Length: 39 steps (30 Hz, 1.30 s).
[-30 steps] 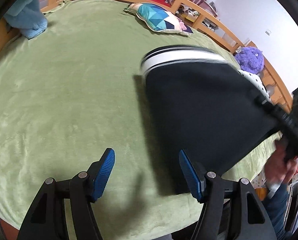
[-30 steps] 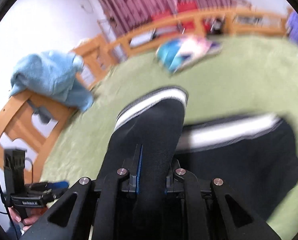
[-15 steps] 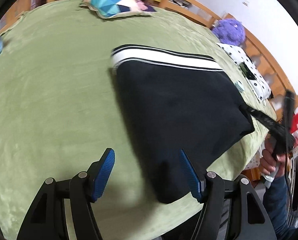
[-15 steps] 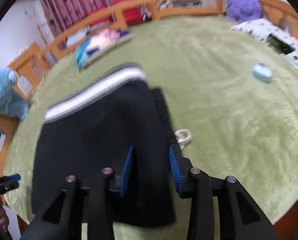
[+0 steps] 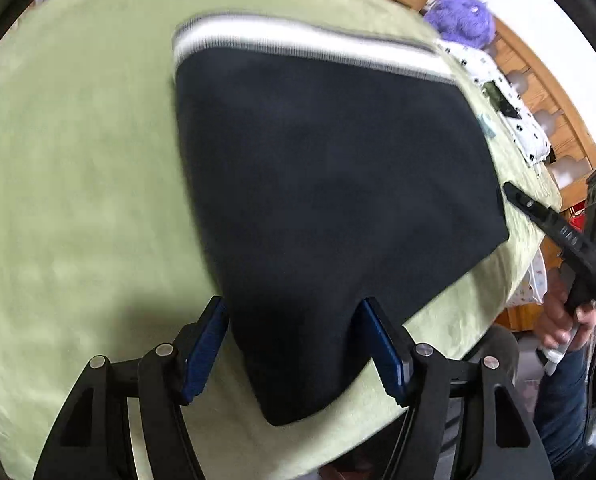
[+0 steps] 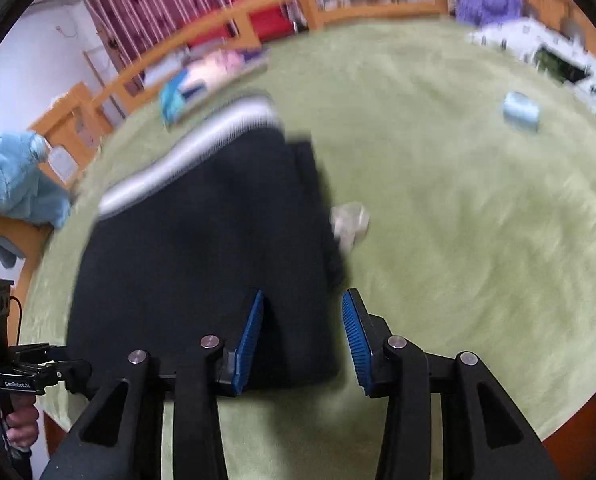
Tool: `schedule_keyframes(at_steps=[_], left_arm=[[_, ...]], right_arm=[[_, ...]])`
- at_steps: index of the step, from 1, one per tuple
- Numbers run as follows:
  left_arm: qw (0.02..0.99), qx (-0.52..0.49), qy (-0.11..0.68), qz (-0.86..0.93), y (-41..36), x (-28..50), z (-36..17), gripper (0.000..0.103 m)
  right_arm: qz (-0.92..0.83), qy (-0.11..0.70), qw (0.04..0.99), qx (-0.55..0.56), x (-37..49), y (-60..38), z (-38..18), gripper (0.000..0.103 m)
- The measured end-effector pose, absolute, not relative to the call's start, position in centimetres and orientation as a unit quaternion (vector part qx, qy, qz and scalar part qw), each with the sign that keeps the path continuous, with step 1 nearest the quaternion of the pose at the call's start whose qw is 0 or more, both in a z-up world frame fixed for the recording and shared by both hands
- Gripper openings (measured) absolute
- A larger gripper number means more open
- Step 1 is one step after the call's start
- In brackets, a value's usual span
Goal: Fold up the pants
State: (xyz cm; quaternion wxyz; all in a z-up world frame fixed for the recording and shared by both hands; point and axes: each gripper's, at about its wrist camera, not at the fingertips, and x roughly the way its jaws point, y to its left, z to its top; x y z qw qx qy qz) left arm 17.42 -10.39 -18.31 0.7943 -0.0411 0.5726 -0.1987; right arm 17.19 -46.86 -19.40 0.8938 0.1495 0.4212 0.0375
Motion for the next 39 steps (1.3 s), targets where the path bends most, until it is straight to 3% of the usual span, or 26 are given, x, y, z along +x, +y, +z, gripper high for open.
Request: schedule_keyframes(at_steps=[5,9,11,13,16,19,23,24,25,27,34,36,39], left_arm=[[0.803,-0.04,0.561,-0.196,-10.0,19.4,-16.9,0.066],[0.808,-0.051,0.557,-0.189,-8.5,20.8,-16.9,0.066],[0.807,-0.062,0.557,-0.184,-8.2,21.7,-16.8,0.066],[0.809,-0.068,0.555,-0.183,-7.9,22.2,-16.8,0.066],[0.816,-0.083,0.544,-0.179,-6.8,22.6,-16.8,0.066],[0.813,-0.101,0.544,-0.18,-6.4,23.2,-17.5,0.064],[0.807,-0.114,0.551,-0.18,-6.6,24.1,-18.5,0.064],[0.807,-0.115,0.551,-0.18,-6.8,24.1,-18.6,0.064],[0.807,-0.115,0.551,-0.181,-6.9,24.1,-18.7,0.064],[0.806,-0.114,0.551,-0.181,-7.0,24.1,-18.7,0.065],[0.805,-0.115,0.553,-0.181,-8.3,24.1,-18.4,0.066],[0.806,-0.114,0.553,-0.179,-8.0,24.0,-18.3,0.066],[0.807,-0.113,0.552,-0.178,-7.6,23.7,-18.0,0.066]], right_arm=[[0.05,0.377,0.907,0.183,21.2,-47.5,-16.8,0.045],[0.052,0.388,0.9,0.19,25.7,-46.5,-18.3,0.045],[0.072,0.419,0.887,0.182,28.3,-45.6,-20.2,0.024],[0.069,0.413,0.894,0.156,28.6,-45.4,-20.4,0.011],[0.017,0.387,0.894,0.223,27.7,-49.8,-19.5,0.0],[0.0,0.422,0.873,0.246,27.2,-51.9,-21.5,0.0],[0.014,0.42,0.879,0.225,25.1,-51.7,-21.0,0.005],[0.022,0.416,0.881,0.223,24.5,-51.5,-20.6,0.011],[0.034,0.413,0.882,0.224,24.2,-51.2,-20.2,0.028],[0.055,0.398,0.887,0.227,23.6,-50.6,-19.4,0.048],[0.075,0.405,0.887,0.209,27.3,-46.8,-19.9,0.051],[0.082,0.431,0.877,0.198,28.7,-45.4,-21.3,0.019],[0.087,0.393,0.902,0.158,27.7,-44.6,-19.1,0.009]])
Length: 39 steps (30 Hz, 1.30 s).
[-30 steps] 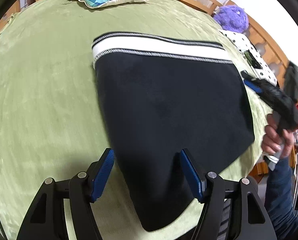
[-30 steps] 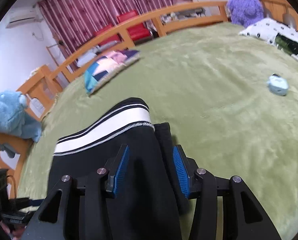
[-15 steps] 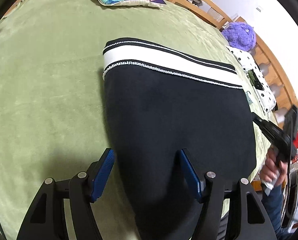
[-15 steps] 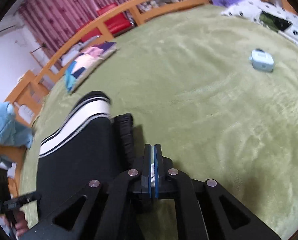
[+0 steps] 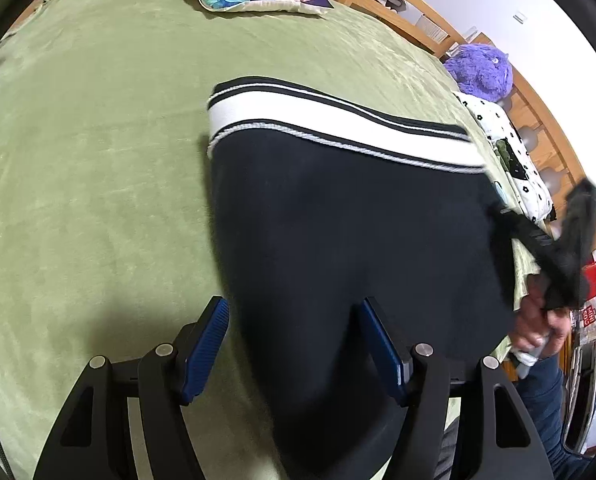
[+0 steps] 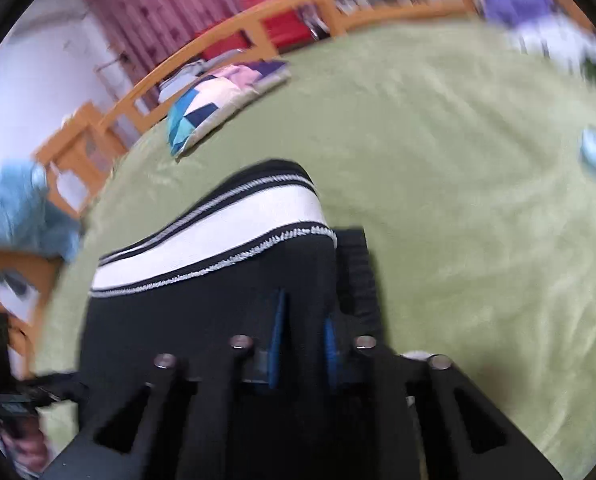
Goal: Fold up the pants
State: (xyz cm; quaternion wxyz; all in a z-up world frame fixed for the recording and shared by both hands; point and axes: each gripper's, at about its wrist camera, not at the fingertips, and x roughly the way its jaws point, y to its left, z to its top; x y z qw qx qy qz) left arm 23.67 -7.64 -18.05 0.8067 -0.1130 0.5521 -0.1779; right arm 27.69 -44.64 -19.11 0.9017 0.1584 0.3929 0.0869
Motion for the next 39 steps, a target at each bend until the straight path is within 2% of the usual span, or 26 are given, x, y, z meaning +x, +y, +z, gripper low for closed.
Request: schedule_keyframes(at_steps=[2,5,7,12,16,20,24,25,27,28,30,33,36,39], left_arm=[[0.811,-0.115,0.545,-0.18,-7.4,23.4,-17.7,0.066],[0.81,-0.118,0.542,-0.189,-7.4,23.6,-17.8,0.066],[0.811,-0.112,0.543,-0.186,-7.8,23.9,-18.1,0.066],[0.808,-0.119,0.544,-0.19,-7.9,24.6,-19.1,0.066],[0.799,-0.143,0.55,-0.196,-8.3,25.1,-20.8,0.067],[0.797,-0.144,0.551,-0.199,-9.1,25.7,-22.1,0.07],[0.79,-0.158,0.556,-0.204,-9.2,26.4,-22.7,0.067],[0.79,-0.159,0.556,-0.206,-9.2,26.4,-22.7,0.065],[0.791,-0.163,0.55,-0.212,-9.0,26.4,-22.3,0.045],[0.794,-0.164,0.545,-0.212,-8.7,26.3,-21.9,0.041],[0.8,-0.165,0.534,-0.216,-8.3,26.2,-21.0,0.026],[0.807,-0.158,0.516,-0.239,-7.8,25.9,-19.0,0.021],[0.822,-0.146,0.493,-0.246,-7.0,26.0,-16.2,0.019],[0.831,-0.146,0.481,-0.24,-4.7,26.2,-13.9,0.019]], right_arm=[[0.097,0.365,0.895,0.237,26.6,-46.9,-18.0,0.009],[0.064,0.393,0.885,0.241,26.4,-47.4,-19.6,0.011],[0.048,0.428,0.875,0.222,26.5,-46.8,-21.5,0.029],[0.057,0.431,0.87,0.23,24.6,-48.1,-20.4,0.055],[0.083,0.478,0.85,0.204,24.4,-47.5,-22.0,0.063],[0.098,0.482,0.836,0.244,24.5,-47.1,-23.7,0.076],[0.118,0.482,0.82,0.287,26.0,-46.8,-25.8,0.086],[0.118,0.479,0.82,0.289,26.1,-46.7,-26.0,0.086],[0.113,0.476,0.826,0.28,26.4,-46.3,-25.9,0.084],[0.11,0.473,0.829,0.276,26.4,-46.2,-25.7,0.082],[0.111,0.464,0.837,0.269,25.9,-46.0,-25.0,0.065],[0.111,0.442,0.843,0.284,25.6,-46.3,-22.7,0.047],[0.112,0.43,0.855,0.269,24.7,-44.9,-20.1,0.036],[0.134,0.417,0.854,0.279,24.6,-43.1,-18.2,0.032]])
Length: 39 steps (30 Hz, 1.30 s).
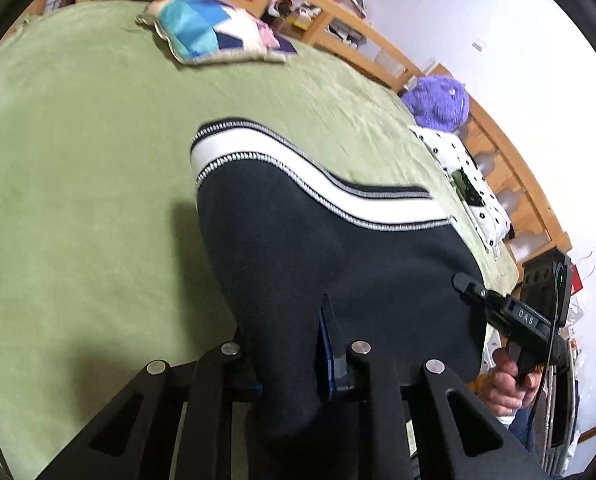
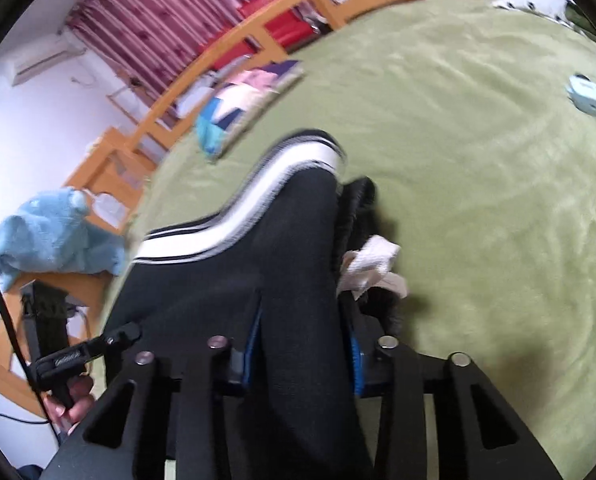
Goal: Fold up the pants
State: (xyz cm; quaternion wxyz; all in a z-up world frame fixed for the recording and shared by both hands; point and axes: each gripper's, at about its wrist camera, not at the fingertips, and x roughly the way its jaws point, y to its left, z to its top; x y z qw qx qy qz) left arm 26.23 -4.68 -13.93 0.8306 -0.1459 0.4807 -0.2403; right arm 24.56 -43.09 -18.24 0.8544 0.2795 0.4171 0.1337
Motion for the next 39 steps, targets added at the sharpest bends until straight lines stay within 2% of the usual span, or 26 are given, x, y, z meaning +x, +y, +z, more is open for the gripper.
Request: schedule_keyframes(at_steps=[4,7,11,13,15,17,20,24,30,34,35,36,37,38,39], left_arm=[[0.842,-0.138,0.477,-0.209,-0.1,25.9,-12.8,0.019],[0.834,-0.152,0.498,-0.184,3.4,25.7,-14.6,0.02],[0.82,-0.147,0.535,-0.143,4.6,25.4,-17.9,0.036],[0.824,-0.117,0.54,-0.127,4.3,24.7,-18.4,0.039],[0.826,-0.106,0.535,-0.14,3.8,23.7,-18.1,0.051],[0.829,-0.089,0.532,-0.149,3.1,22.3,-17.6,0.056],[0.842,-0.043,0.517,-0.146,2.1,19.7,-16.5,0.061],[0.835,-0.052,0.515,-0.188,2.5,16.2,-16.2,0.069],[0.829,-0.02,0.525,-0.192,1.9,11.7,-17.7,0.072],[0.85,0.034,0.509,-0.133,0.5,10.9,-19.1,0.072],[0.857,0.04,0.5,-0.115,0.3,11.0,-19.2,0.067],[0.867,0.04,0.487,-0.092,0.4,11.2,-19.3,0.055],[0.873,0.032,0.48,-0.085,0.7,11.4,-19.2,0.05],[0.871,0.022,0.481,-0.092,1.1,11.6,-19.2,0.031],[0.87,0.006,0.485,-0.093,1.7,11.8,-19.1,0.024]], right_arm=[[0.167,0.423,0.841,0.293,24.1,-39.6,-19.0,0.031],[0.192,0.433,0.832,0.29,24.0,-35.7,-20.4,0.03],[0.169,0.435,0.851,0.241,24.3,-34.0,-21.2,0.036],[0.152,0.457,0.846,0.23,25.0,-34.6,-22.7,0.04],[0.147,0.469,0.837,0.241,25.0,-35.4,-23.6,0.048],[0.132,0.48,0.83,0.25,24.7,-36.0,-23.5,0.058],[0.095,0.466,0.851,0.223,22.8,-35.9,-21.4,0.056],[0.113,0.431,0.876,0.186,18.6,-34.6,-18.5,0.056],[0.092,0.451,0.876,0.144,15.5,-32.8,-19.7,0.056],[0.087,0.474,0.86,0.17,14.3,-33.0,-21.5,0.056],[0.085,0.474,0.859,0.176,14.0,-33.1,-21.7,0.056],[0.083,0.472,0.858,0.184,13.7,-33.3,-21.8,0.056],[0.082,0.471,0.858,0.189,13.5,-33.4,-21.8,0.056],[0.08,0.47,0.858,0.19,13.5,-33.5,-21.8,0.056],[0.076,0.471,0.859,0.188,13.5,-33.5,-21.7,0.056]])
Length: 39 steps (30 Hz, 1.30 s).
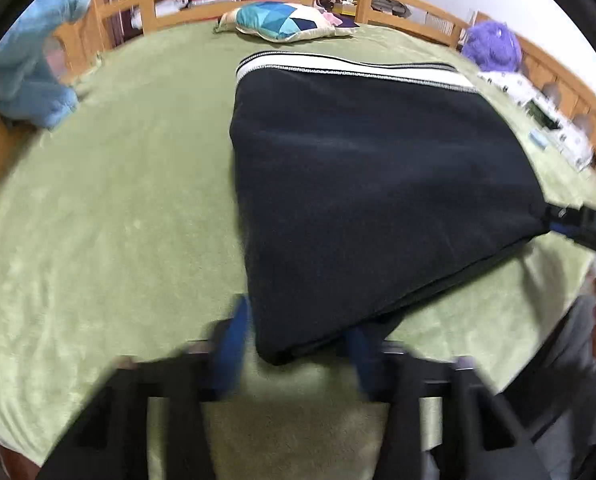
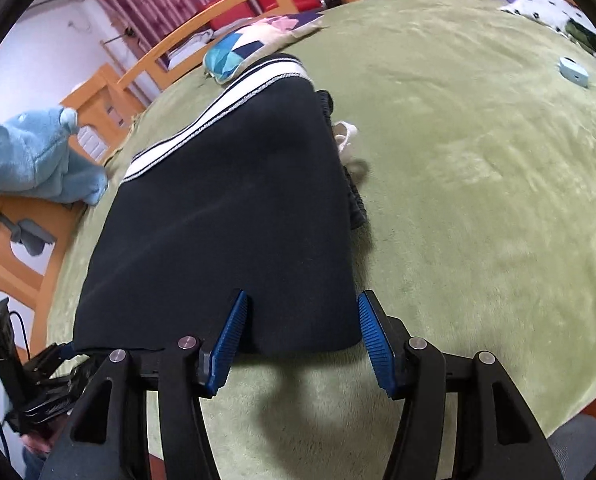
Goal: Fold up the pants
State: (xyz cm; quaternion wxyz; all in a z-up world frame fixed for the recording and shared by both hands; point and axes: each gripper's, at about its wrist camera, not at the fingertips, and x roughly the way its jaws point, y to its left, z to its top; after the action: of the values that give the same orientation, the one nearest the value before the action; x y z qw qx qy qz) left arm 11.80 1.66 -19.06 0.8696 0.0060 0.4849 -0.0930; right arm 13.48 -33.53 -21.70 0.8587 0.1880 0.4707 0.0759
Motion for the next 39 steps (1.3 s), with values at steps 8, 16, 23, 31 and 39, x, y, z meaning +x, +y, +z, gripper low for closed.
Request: schedule_keyframes(at_steps=[8,16,23,31,39], left_arm=[[0.864,-0.017,0.49,-0.111,3.7,10.8,-18.1,0.024],[0.88,-0.027,0.455,-0.136,4.9,8.8,-14.6,0.031],[0.892,-0.031,0.43,-0.133,2.9,11.7,-13.4,0.035],[0.876,-0.014,0.466,-0.119,-0.4,14.8,-16.8,0.038],[0.864,0.001,0.492,-0.106,-0.8,13.1,-16.9,0.05]], right_arm=[[0.046,0.463,0.868,0.171,13.6,-34.8,-20.3,0.054],[0.049,0.42,0.891,0.169,14.4,-35.4,-17.3,0.054],[0.058,0.405,0.896,0.171,15.6,-34.0,-17.6,0.054],[0.034,0.438,0.887,0.14,17.5,-32.1,-20.7,0.054],[0.02,0.464,0.873,0.149,17.1,-33.1,-20.0,0.055]])
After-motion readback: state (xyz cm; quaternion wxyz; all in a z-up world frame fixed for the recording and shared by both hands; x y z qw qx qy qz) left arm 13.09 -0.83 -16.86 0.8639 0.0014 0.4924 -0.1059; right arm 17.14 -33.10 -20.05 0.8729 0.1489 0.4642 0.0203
